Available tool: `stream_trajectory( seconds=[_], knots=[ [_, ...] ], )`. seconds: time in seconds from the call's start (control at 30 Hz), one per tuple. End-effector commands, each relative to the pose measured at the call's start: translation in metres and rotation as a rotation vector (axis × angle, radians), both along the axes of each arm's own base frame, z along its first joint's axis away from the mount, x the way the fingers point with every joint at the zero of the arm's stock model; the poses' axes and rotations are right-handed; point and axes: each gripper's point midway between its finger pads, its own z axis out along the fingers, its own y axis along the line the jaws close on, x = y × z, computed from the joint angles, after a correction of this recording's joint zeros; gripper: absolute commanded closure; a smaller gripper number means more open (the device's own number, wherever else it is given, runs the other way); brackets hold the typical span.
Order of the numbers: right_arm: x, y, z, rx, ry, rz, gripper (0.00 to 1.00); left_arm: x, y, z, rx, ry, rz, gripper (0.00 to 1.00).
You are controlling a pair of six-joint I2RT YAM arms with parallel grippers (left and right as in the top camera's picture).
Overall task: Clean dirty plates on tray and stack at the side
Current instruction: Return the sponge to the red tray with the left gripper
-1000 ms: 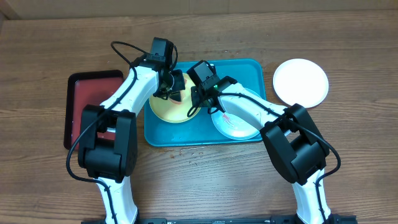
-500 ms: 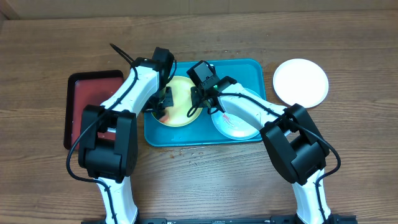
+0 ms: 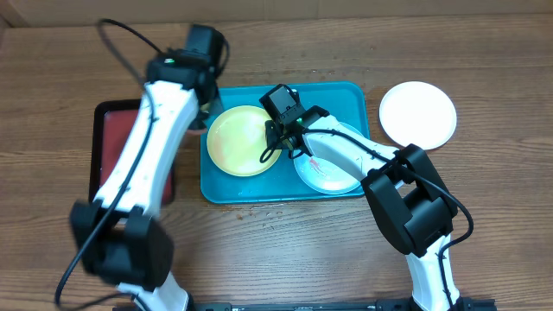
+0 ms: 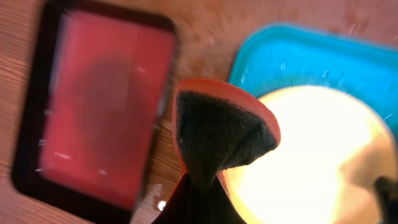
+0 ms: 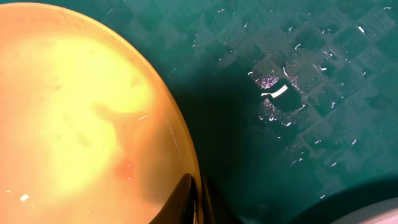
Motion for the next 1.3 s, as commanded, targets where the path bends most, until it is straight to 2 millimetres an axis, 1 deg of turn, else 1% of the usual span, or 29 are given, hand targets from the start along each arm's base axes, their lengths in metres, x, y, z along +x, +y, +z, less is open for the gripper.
stream_trajectory(
  seconds=[0.0, 0.07, 0.13, 0.17, 0.23, 0.33, 0.4, 0.5, 0.57, 0.63, 0.77, 0.87, 0.93, 0.97, 1.07, 1.13, 1.17, 1.27],
  knots=[
    [0.001, -0.011, -0.003, -0.036, -0.001, -0.015, 0.94, -0.001, 0.036, 0.022, 0.038, -0.051, 0.077, 0.96],
    [0.001, -0.011, -0.003, -0.036, -0.001, -0.015, 0.94, -0.006, 0.063, 0.020, 0.063, -0.030, 0.140, 0.96],
    [0.001, -0.011, -0.003, -0.036, -0.001, -0.015, 0.94, -0.012, 0.085, 0.011, 0.060, 0.000, 0.198, 0.96],
    [0.001, -0.011, -0.003, -0.036, -0.001, -0.015, 0.94, -0.014, 0.093, 0.004, 0.046, 0.016, 0.223, 0.96],
    [0.002, -0.011, -0.003, -0.036, -0.001, -0.015, 0.94, -0.019, 0.108, -0.015, 0.000, 0.063, 0.267, 0.96],
    [0.002, -0.010, -0.003, -0.032, -0.006, -0.015, 0.94, -0.031, 0.125, -0.047, -0.037, 0.140, 0.320, 0.96],
    [0.003, -0.010, -0.003, -0.032, -0.006, -0.015, 0.94, -0.040, 0.137, -0.072, -0.049, 0.191, 0.357, 0.96],
    [0.002, -0.010, -0.003, -0.034, -0.004, -0.015, 0.94, -0.047, 0.149, -0.099, -0.052, 0.231, 0.387, 0.96],
    [0.002, -0.011, -0.003, -0.034, -0.003, -0.015, 0.94, -0.051, 0.156, -0.110, -0.056, 0.258, 0.408, 0.96],
    [0.002, -0.010, -0.003, -0.034, -0.004, -0.015, 0.94, -0.053, 0.159, -0.115, -0.059, 0.270, 0.420, 0.96],
    [0.004, -0.009, -0.002, -0.029, -0.010, -0.016, 0.93, -0.052, 0.157, -0.117, -0.093, 0.267, 0.420, 0.93],
    [0.004, -0.009, -0.002, -0.027, -0.012, -0.016, 0.92, -0.051, 0.153, -0.118, -0.113, 0.266, 0.417, 0.85],
    [0.004, -0.009, -0.002, -0.028, -0.011, -0.016, 0.92, -0.051, 0.153, -0.116, -0.113, 0.267, 0.417, 0.75],
    [0.004, -0.009, -0.002, -0.028, -0.011, -0.016, 0.92, -0.051, 0.153, -0.114, -0.114, 0.269, 0.417, 0.75],
    [0.004, -0.009, -0.002, -0.026, -0.014, -0.016, 0.92, -0.046, 0.151, -0.103, -0.134, 0.258, 0.413, 0.75],
    [0.005, -0.008, -0.001, -0.024, -0.016, -0.016, 0.93, -0.038, 0.148, -0.090, -0.160, 0.234, 0.407, 0.74],
    [0.005, -0.008, -0.001, -0.024, -0.016, -0.016, 0.96, -0.034, 0.146, -0.082, -0.176, 0.216, 0.402, 0.74],
    [0.001, -0.004, -0.001, -0.009, -0.002, -0.004, 0.96, -0.023, 0.144, -0.055, -0.203, 0.162, 0.392, 0.75]
  ],
)
